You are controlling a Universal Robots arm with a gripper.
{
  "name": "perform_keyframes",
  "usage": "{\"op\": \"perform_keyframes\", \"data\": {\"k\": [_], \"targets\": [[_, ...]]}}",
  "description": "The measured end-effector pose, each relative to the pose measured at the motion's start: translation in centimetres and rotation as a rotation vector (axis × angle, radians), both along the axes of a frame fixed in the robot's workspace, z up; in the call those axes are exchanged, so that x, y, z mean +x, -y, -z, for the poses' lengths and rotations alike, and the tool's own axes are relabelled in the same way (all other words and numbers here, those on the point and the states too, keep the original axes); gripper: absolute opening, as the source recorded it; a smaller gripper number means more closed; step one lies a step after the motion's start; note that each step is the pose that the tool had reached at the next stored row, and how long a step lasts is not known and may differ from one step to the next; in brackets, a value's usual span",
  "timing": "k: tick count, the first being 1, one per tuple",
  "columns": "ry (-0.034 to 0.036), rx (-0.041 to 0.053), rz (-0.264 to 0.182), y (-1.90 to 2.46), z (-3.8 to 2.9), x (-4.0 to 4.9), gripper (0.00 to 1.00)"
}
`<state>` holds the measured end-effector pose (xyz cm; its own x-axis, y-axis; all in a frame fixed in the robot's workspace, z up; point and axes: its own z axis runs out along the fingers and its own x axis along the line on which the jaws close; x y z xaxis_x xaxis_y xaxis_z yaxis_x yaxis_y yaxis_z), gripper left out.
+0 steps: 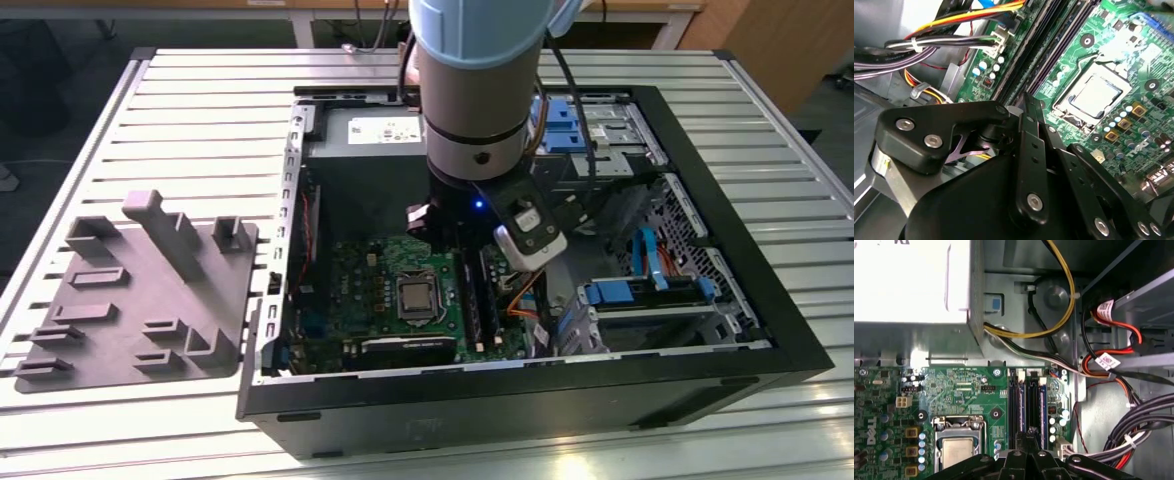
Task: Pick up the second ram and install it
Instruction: 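Press down the second ram until it locks into place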
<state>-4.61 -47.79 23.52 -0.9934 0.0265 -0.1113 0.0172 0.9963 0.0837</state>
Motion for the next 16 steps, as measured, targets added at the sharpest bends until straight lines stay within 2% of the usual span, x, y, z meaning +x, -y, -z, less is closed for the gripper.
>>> {"op": "perform_keyframes", "data": {"k": [7,11,14,16], "targets": [[0.0000,-0.0019,0.000,-0.94,0.00,0.00,0.11],[-0.0001,-0.0045,0.000,-1.25,0.00,0.00,0.11],[-0.0001,-0.0188,0.000,-1.31,0.00,0.00,0.11],[-0.0001,-0.0220,0.000,-1.31,0.00,0.01,0.11]]}}
